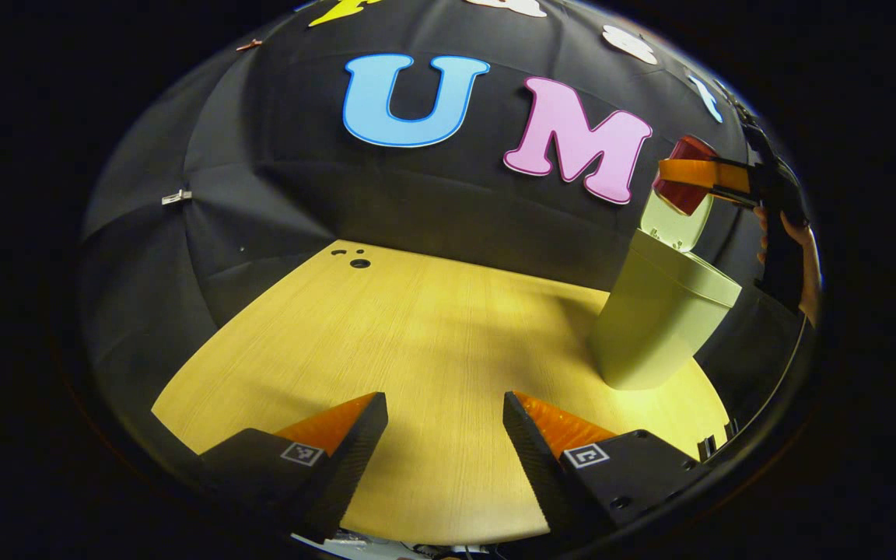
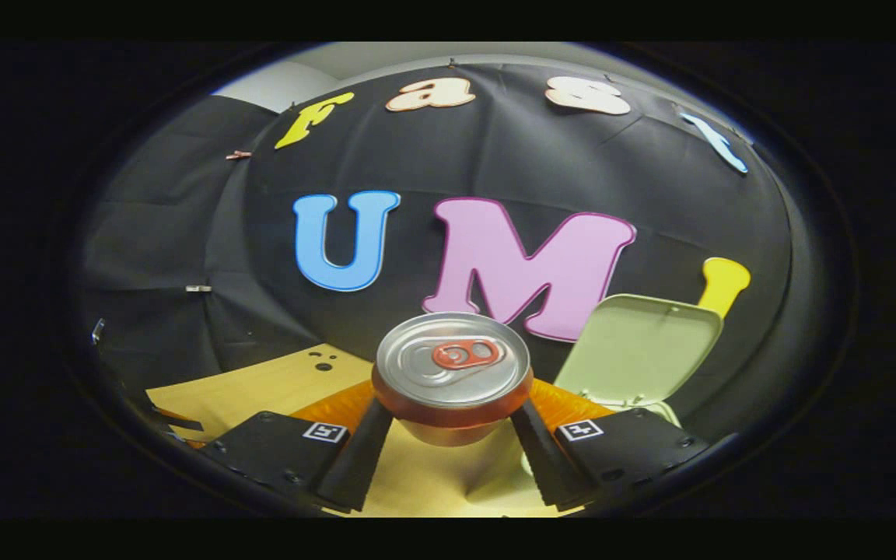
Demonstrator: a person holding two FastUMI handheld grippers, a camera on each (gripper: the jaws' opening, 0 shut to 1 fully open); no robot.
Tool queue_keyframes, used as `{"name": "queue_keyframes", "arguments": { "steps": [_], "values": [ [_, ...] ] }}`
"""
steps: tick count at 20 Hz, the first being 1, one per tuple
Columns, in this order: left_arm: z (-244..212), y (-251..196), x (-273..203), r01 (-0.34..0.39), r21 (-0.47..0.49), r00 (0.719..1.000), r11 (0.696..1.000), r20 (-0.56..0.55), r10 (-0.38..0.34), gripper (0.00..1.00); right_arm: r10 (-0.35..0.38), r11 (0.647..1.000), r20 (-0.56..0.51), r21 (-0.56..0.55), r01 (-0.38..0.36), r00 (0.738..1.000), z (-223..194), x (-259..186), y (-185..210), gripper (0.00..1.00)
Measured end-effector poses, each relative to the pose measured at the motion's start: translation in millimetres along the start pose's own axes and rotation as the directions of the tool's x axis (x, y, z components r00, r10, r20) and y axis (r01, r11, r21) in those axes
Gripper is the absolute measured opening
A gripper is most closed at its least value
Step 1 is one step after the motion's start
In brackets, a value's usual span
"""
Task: Press the lid of the desktop garbage bin to open it, pick up the crumpled paper on the desktop and throw it into the bin, then pick up the pop can on the desktop and drop it into the bin, and finally close the garbage bin lid.
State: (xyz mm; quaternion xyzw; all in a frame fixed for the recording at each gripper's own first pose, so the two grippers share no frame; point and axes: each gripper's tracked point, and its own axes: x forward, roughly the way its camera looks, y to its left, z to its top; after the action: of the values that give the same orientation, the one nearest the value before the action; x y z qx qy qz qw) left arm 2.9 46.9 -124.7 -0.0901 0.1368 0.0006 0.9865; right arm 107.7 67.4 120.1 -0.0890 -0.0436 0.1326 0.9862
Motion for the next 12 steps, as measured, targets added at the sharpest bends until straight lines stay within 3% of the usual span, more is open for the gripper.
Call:
{"name": "queue_keyframes", "arguments": {
  "steps": [6, 12],
  "values": [
    [23, 12, 2, 0.046, 0.033, 0.999, 0.998, 0.028, -0.047, 0.96, -0.162, 0.987, -0.008, 0.009, 0.162, 0.987, 5, -16, -57, 0.83],
    [23, 33, 0, -0.004, 0.013, 1.000, 1.000, 0.031, 0.004, 0.96, -0.244, 0.969, -0.028, 0.020, 0.245, 0.969, -7, -24, -105, 0.83]
  ]
}}
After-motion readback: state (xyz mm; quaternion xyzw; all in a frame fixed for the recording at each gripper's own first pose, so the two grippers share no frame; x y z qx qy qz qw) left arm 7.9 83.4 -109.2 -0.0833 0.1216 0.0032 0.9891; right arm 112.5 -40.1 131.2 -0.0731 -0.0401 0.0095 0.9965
